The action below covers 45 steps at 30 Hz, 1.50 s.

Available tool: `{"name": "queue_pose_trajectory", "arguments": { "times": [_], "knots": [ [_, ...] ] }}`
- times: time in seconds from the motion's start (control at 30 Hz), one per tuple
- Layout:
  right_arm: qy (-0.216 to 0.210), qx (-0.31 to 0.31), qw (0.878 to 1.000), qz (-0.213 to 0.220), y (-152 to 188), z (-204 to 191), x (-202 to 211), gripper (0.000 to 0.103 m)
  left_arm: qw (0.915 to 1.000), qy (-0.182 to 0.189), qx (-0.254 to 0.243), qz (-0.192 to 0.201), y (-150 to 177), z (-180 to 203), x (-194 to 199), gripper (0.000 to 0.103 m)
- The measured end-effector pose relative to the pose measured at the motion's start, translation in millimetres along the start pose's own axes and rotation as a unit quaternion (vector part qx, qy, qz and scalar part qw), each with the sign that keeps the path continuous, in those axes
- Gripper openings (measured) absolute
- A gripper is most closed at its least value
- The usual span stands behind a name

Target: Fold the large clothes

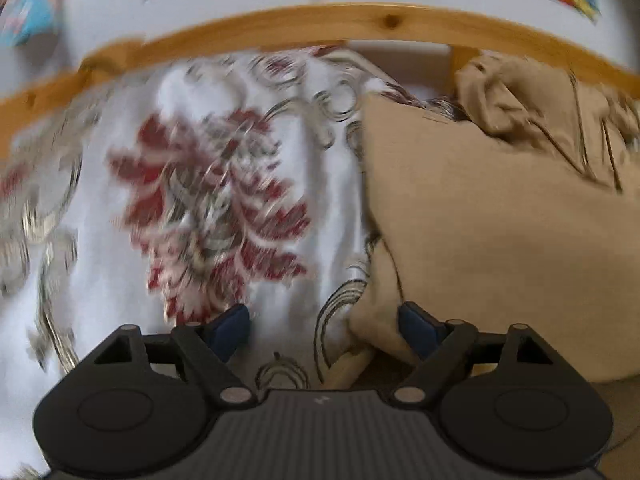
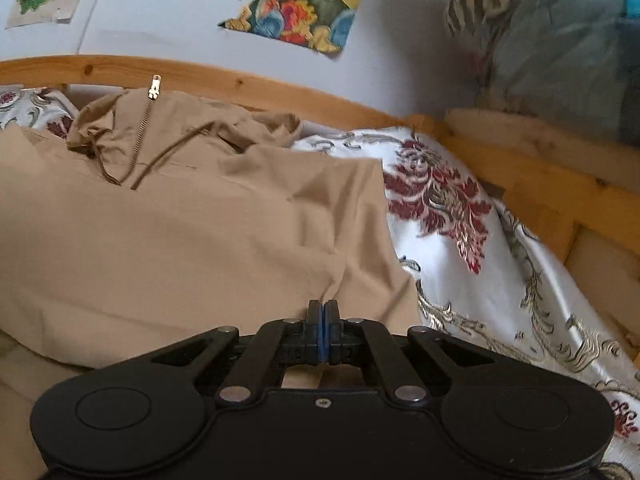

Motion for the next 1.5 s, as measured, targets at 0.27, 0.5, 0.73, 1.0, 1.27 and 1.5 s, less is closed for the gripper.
{"name": "queue_pose_trajectory", "arguments": {
  "times": [0.27, 0.5, 0.73, 1.0, 1.27, 1.5],
  "knots": [
    [-0.011, 0.026, 0.999, -0.015, 0, -12, -2, 0.01, 0.9996, 0.02, 0.004, 0.021, -7, 11, 12, 0.038],
    [-0.024, 0.045, 0.998, -0.032, 4, -20, -4, 0.005, 0.9933, 0.016, 0.114, 0.01, -8, -12, 15, 0.007],
    [-0.023, 0.067, 0.996, -0.047, 12, -27, -9, 0.004, 0.9805, 0.026, 0.193, -0.026, -2, -30, 5, 0.01],
    [-0.028, 0.034, 0.999, -0.016, -13, -23, 6, 0.033, 0.9959, 0.021, 0.084, 0.027, -13, -5, 35, 0.06],
    [-0.069, 0.086, 0.993, -0.038, -2, -52, 5, 0.057, 0.9977, -0.059, -0.015, -0.031, 4, 12, 4, 0.059],
    [-0.132, 0.049, 0.99, -0.004, -23, -59, 26, 0.076, 0.9994, -0.022, 0.006, -0.027, 5, 13, 32, 0.088]
  ]
}}
Point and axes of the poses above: each gripper's, at about its wrist camera, not at the fingertips, and x roughly against the way its jaws point, z to its right, y to its underside, the point moved 6 cm from there along -x, roughly the way its jaws point, and after that the axes turned 8 degrees about z, right-handed, at the moved point
